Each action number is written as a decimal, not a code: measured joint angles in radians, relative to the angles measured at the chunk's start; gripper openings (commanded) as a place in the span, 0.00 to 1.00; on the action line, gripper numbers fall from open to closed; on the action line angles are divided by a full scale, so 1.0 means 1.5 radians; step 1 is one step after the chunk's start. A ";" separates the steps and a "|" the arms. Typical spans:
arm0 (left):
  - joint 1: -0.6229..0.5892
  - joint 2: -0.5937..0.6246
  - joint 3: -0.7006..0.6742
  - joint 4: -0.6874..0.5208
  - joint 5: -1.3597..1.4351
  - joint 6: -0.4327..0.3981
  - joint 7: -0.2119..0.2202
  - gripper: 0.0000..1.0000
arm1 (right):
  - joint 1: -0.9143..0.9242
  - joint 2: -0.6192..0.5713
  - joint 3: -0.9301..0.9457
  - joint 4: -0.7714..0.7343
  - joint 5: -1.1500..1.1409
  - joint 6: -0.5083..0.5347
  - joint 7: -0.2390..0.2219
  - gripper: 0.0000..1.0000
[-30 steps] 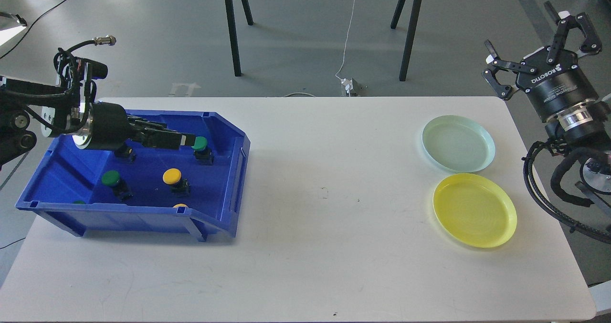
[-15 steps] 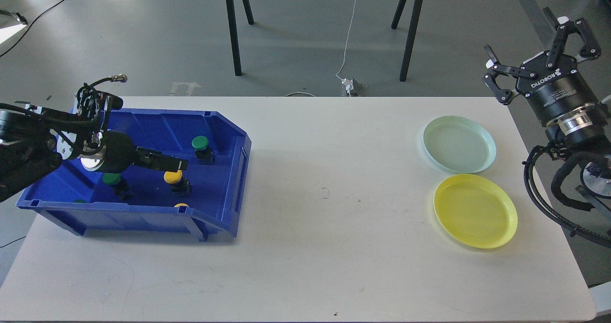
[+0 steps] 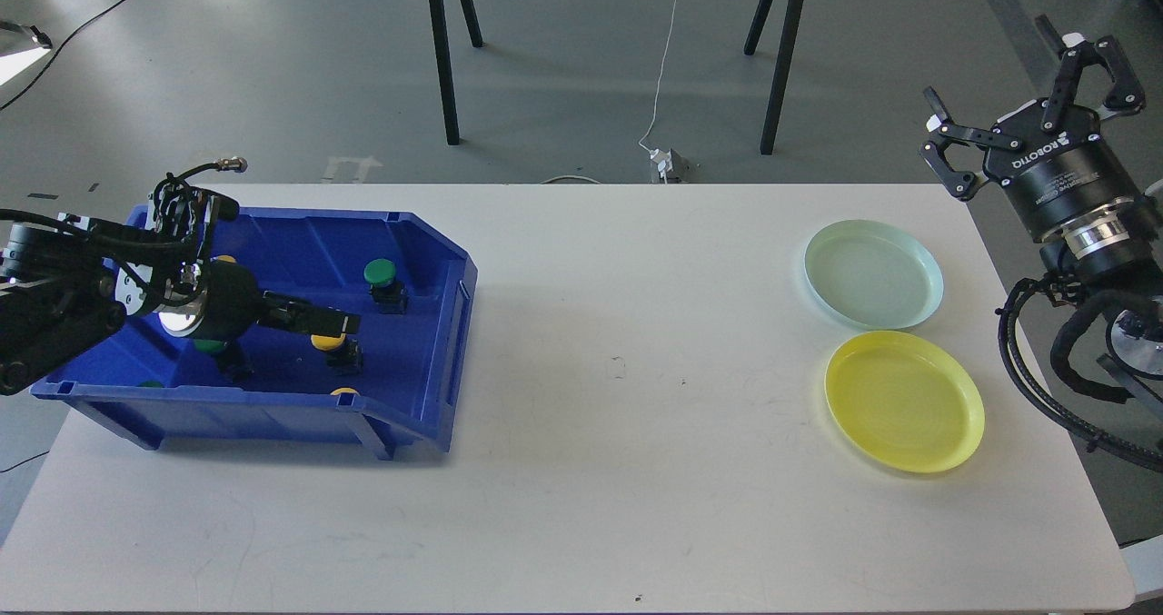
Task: Pass button and place on color plate
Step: 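Lower the left gripper and grasp the yellow-topped button, then lift the yellow button and extend the left arm toward the right gripper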
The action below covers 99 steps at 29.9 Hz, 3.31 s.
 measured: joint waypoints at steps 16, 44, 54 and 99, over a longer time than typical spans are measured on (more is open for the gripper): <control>0.019 -0.030 0.001 0.027 -0.003 0.000 0.000 0.99 | -0.008 -0.003 0.002 0.001 0.000 0.000 0.001 1.00; 0.051 -0.060 -0.003 0.066 -0.009 0.000 0.000 0.35 | -0.033 -0.003 0.009 0.002 0.000 0.000 0.001 1.00; 0.048 -0.061 -0.006 0.066 -0.009 0.000 0.000 0.11 | -0.049 -0.003 0.015 0.002 0.000 0.000 0.004 1.00; 0.056 -0.087 -0.221 -0.321 -0.535 0.020 0.000 0.13 | -0.020 0.009 -0.108 0.148 -0.184 -0.060 0.006 1.00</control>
